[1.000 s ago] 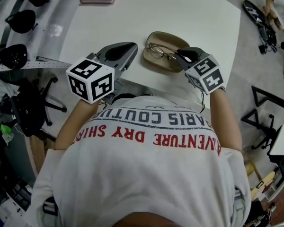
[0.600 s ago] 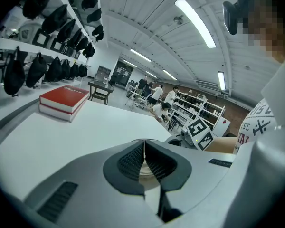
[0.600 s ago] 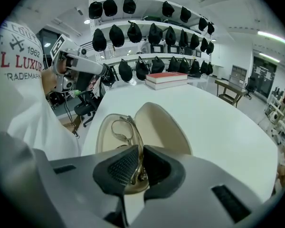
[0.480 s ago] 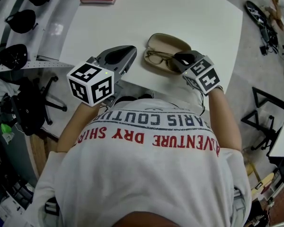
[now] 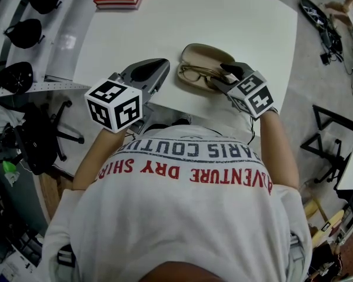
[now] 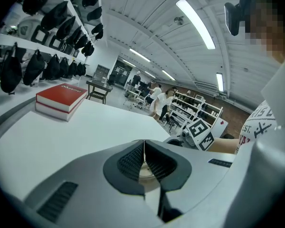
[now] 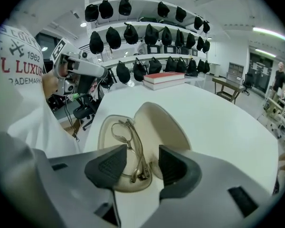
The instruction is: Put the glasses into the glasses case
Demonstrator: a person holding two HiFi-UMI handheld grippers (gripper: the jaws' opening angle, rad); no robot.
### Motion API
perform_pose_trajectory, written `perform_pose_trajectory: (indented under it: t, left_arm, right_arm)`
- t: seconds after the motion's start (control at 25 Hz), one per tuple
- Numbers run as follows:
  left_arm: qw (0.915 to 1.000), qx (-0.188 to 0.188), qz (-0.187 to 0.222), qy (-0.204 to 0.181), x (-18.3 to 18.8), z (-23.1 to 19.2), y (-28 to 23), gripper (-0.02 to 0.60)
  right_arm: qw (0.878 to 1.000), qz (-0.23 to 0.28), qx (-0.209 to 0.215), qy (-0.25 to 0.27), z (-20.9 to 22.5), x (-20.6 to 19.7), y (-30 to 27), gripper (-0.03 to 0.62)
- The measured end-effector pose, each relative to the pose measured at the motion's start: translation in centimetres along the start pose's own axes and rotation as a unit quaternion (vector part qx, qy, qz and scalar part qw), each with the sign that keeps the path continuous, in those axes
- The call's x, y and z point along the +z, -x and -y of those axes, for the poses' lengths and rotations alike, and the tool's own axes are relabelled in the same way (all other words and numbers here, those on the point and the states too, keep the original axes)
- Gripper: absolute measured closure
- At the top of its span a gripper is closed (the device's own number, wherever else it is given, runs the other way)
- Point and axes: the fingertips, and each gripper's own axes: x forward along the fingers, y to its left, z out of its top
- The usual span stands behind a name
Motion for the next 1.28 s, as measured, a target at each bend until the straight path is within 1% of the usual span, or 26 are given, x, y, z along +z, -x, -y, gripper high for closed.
perform_pose_trajectory:
  t: [0.12, 0.24, 0.32, 0.4, 0.52, 0.56, 0.64, 0.8, 0.92, 1.0, 1.12, 1.28]
  left_arm:
    - [0.9999, -0.009, -0.002, -0.004, 0.2, 0.2, 0.1, 0.552]
    - [0.9998, -0.018, -0.005, -0.01, 0.5, 0.8, 0.5, 0.552]
    - [0.9995, -0.026, -0.008, -0.015, 1.0, 1.2, 0.6, 0.552]
    - [0.999, -0.037, -0.014, -0.022, 1.3, 1.7, 0.8, 0.552]
    - [0.9978, -0.054, -0.022, -0.033, 1.7, 2.2, 1.1, 0.552]
    - [0.9973, -0.059, -0.022, -0.037, 1.9, 2.3, 1.2, 0.552]
    - [0.9964, -0.07, -0.021, -0.042, 2.3, 2.6, 1.4, 0.552]
    - [0.9936, -0.096, -0.02, -0.057, 2.5, 3.8, 1.8, 0.552]
    - [0.9911, -0.113, -0.019, -0.068, 2.4, 4.5, 2.3, 0.552]
    - [0.9895, -0.123, -0.016, -0.073, 2.5, 5.0, 2.7, 0.552]
    - [0.9873, -0.137, -0.008, -0.08, 2.9, 5.6, 3.5, 0.552]
    - [0.9844, -0.152, 0.005, -0.088, 3.5, 6.2, 4.8, 0.552]
  right_arm:
    - [0.999, 0.028, -0.016, -0.018, 0.4, 0.5, 1.1, 0.378]
    - [0.994, 0.077, -0.042, -0.064, 1.2, 1.3, 3.5, 0.379]
    - [0.985, 0.121, -0.062, -0.103, 1.7, 2.1, 5.6, 0.379]
    - [0.974, 0.161, -0.086, -0.135, 1.9, 2.7, 7.7, 0.379]
    - [0.957, 0.207, -0.12, -0.165, 1.6, 3.6, 10.2, 0.383]
    - [0.952, 0.221, -0.129, -0.169, 1.2, 4.1, 11.0, 0.396]
    - [0.943, 0.25, -0.142, -0.167, 0.0, 5.2, 12.5, 0.439]
    - [0.93, 0.3, -0.154, -0.148, -3.2, 7.1, 15.1, 0.538]
    - [0.919, 0.328, -0.16, -0.148, -5.1, 8.0, 16.5, 0.559]
    - [0.915, 0.339, -0.157, -0.15, -6.1, 8.5, 17.1, 0.569]
    - [0.914, 0.345, -0.15, -0.149, -7.6, 9.2, 17.6, 0.57]
    - [0.916, 0.343, -0.164, -0.129, -9.2, 10.4, 18.1, 0.571]
